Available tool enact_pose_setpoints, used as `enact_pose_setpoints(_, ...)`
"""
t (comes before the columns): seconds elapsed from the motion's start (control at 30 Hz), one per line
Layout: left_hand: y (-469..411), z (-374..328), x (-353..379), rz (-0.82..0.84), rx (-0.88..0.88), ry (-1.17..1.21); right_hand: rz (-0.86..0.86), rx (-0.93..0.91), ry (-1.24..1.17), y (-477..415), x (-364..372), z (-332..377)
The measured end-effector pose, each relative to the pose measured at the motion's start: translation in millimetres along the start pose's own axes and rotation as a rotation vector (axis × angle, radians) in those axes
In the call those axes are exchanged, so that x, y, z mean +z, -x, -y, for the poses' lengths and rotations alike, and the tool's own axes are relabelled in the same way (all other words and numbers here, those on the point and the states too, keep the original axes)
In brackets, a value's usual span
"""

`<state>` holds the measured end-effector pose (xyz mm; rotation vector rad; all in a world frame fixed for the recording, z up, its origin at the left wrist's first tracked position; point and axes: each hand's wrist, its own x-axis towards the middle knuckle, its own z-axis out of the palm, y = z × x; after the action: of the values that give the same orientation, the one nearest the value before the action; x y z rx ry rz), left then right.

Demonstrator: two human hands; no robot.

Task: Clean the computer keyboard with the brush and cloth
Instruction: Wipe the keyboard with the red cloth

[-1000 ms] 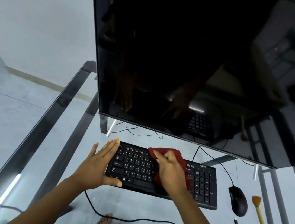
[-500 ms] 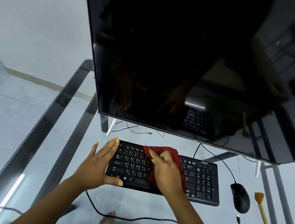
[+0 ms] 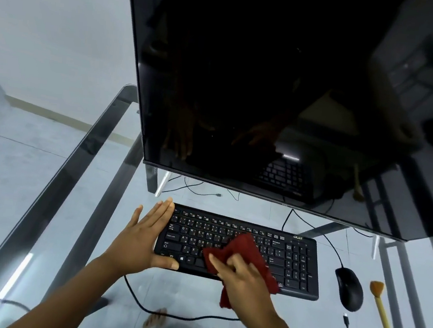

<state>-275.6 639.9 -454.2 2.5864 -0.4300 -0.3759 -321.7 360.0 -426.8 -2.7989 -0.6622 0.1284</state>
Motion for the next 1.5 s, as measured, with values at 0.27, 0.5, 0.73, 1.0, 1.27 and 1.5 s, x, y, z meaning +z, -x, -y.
enact_pose_setpoints(0.27, -1, 2, -1, 0.004, 0.036, -0.027, 0.028, -0.179, -0.055, -27, 10, 36)
enact_pose_setpoints(0.5, -1, 3, 0, 0.008, 0.045, 0.005, 0.025, -0.118, 0.022, 28, -13, -31)
enact_pose_setpoints(0.73, -1, 3, -1, 0.015, 0.07, -0.028, 0.071, -0.27, -0.039, -19, 9, 23)
enact_pose_setpoints(1.0, -1, 4, -3, 0.018, 0.069, -0.011, 0.068, -0.199, -0.053, -10, -12, 1)
enact_pose_setpoints(1.27, 1, 4, 1, 0.004, 0.077, -0.021, 0.068, -0.176, -0.216, -85, -14, 47)
enact_pose_setpoints(1.5, 1, 5, 1, -0.017, 0.078, -0.042, 0.126, -0.191, -0.204, -70, 14, 67)
